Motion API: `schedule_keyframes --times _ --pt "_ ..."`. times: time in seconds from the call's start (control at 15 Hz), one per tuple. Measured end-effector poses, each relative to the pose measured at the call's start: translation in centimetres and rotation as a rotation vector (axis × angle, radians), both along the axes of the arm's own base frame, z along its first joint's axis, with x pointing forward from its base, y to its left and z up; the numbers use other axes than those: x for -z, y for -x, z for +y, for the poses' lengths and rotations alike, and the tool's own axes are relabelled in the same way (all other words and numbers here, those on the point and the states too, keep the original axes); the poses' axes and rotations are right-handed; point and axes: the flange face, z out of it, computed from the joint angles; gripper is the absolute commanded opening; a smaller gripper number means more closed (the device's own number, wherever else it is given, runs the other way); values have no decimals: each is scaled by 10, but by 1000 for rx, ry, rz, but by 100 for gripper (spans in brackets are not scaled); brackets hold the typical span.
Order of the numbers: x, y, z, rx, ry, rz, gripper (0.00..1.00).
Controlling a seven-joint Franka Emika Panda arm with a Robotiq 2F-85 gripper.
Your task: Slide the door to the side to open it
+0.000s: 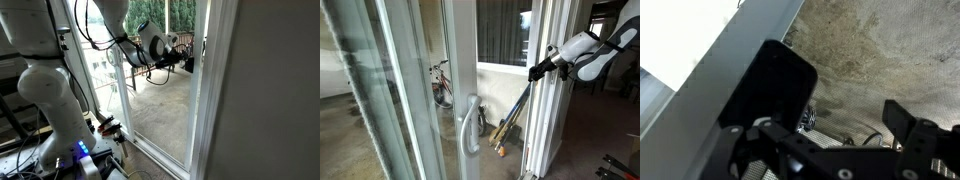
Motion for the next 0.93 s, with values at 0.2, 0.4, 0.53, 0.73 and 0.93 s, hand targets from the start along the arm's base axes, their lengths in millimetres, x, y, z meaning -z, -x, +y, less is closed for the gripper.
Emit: schedule_keyframes --times 0.2,0.4,0.53,0.73,0.93 --pt "1 0 1 -3 0 2 100" --pt "2 1 5 -11 2 4 100" --pt "2 1 9 -22 3 6 100" --pt "2 3 17 -41 6 8 100" --pt "3 7 26 -70 16 12 100"
